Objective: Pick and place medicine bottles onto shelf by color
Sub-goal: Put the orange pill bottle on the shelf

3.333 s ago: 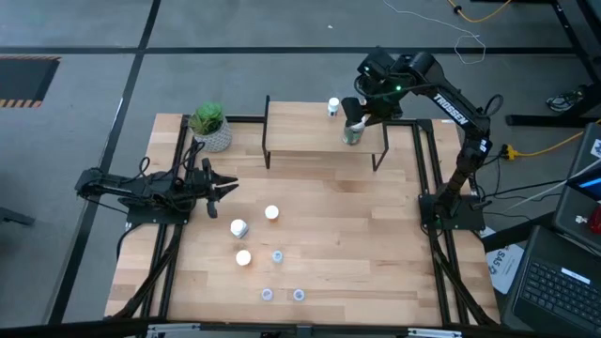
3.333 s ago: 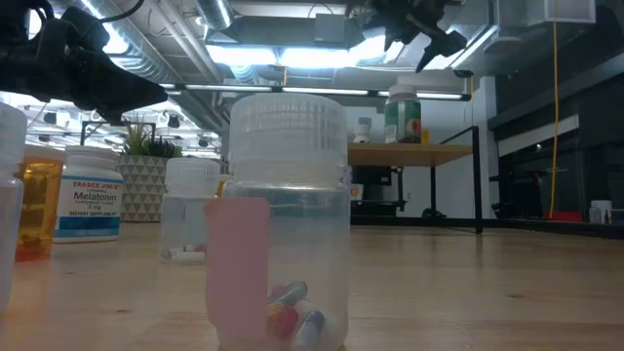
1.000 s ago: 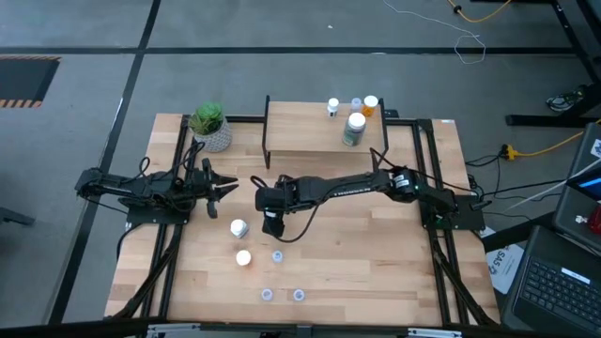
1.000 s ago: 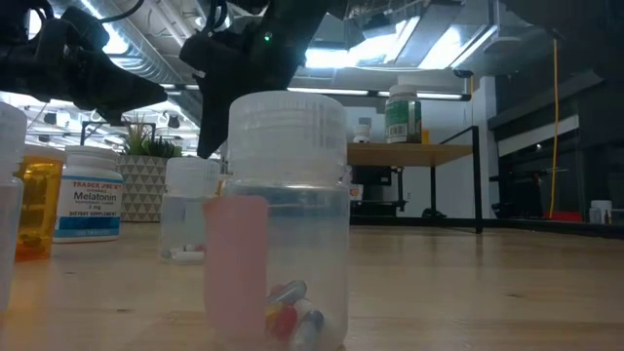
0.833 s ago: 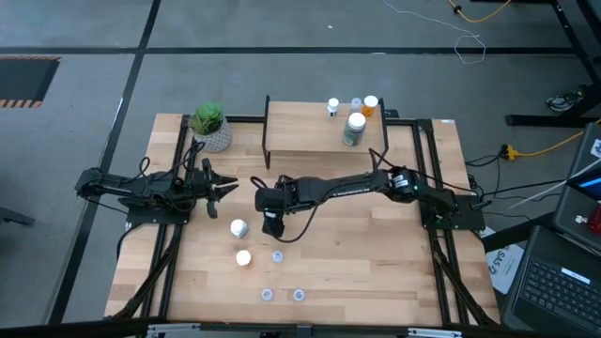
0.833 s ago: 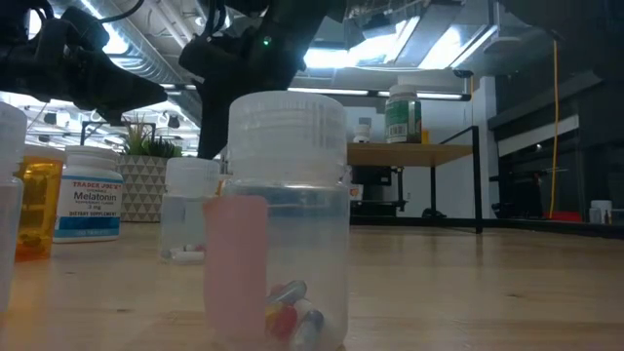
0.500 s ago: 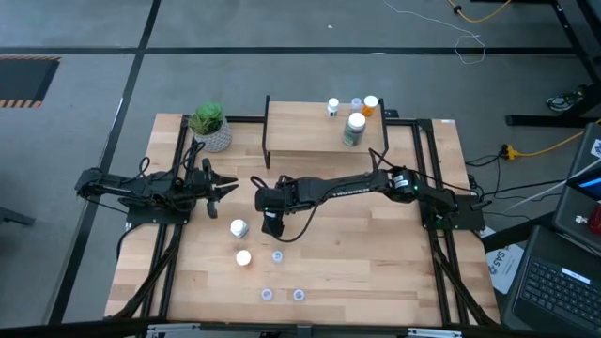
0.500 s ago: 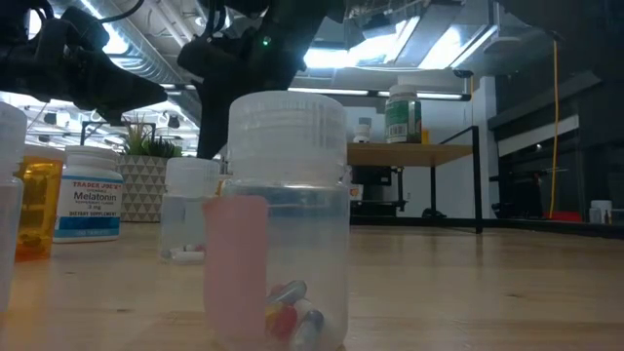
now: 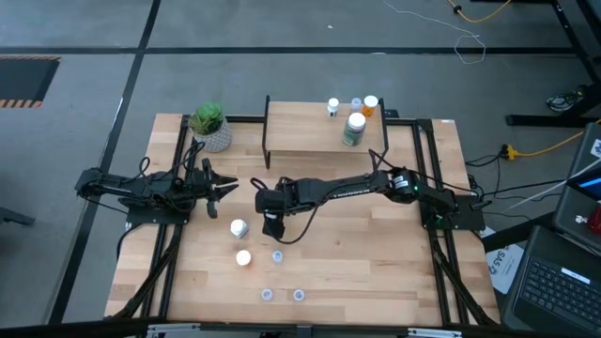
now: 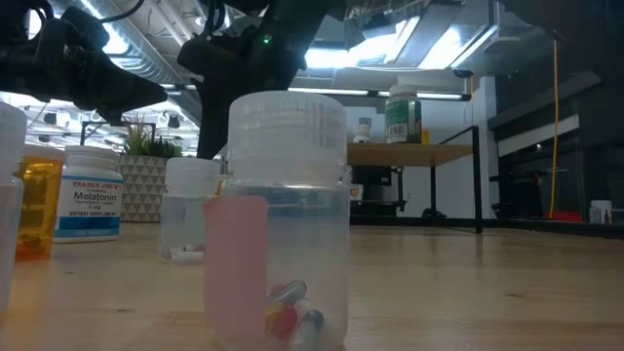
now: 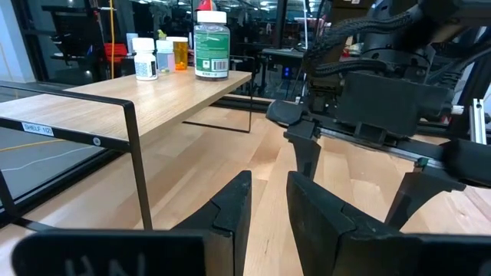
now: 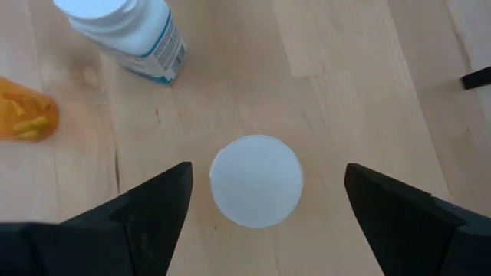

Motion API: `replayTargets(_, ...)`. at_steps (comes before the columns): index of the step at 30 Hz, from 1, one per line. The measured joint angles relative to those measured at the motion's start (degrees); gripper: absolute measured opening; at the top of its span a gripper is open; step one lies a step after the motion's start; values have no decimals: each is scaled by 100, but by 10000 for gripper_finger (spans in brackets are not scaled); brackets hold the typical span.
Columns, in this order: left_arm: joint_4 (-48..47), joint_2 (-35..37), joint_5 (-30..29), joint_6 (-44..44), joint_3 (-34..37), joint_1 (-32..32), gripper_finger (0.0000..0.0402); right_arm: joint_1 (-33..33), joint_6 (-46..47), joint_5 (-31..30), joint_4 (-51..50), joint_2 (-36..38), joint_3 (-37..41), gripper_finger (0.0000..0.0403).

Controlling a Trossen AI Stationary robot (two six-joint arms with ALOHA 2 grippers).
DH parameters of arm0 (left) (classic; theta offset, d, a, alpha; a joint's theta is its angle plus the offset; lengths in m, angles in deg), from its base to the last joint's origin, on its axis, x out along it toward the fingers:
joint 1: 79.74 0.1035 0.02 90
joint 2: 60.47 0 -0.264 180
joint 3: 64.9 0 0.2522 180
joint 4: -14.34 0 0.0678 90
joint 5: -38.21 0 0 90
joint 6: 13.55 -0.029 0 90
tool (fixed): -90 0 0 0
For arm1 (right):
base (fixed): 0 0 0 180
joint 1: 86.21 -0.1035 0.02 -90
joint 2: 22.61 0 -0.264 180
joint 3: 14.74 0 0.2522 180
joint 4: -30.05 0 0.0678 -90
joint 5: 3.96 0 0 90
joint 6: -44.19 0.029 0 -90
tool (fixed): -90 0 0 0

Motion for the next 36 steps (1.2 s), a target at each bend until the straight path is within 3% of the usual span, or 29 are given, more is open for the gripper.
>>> replayTargets(29, 0, -2, 0, 0, 0, 1, 80, -6, -761, 26, 190, -306, -2, 342)
replayTargets(36, 0, -2, 0, 0, 0, 2, 80, 2, -667, 122, 166, -422, 4, 303)
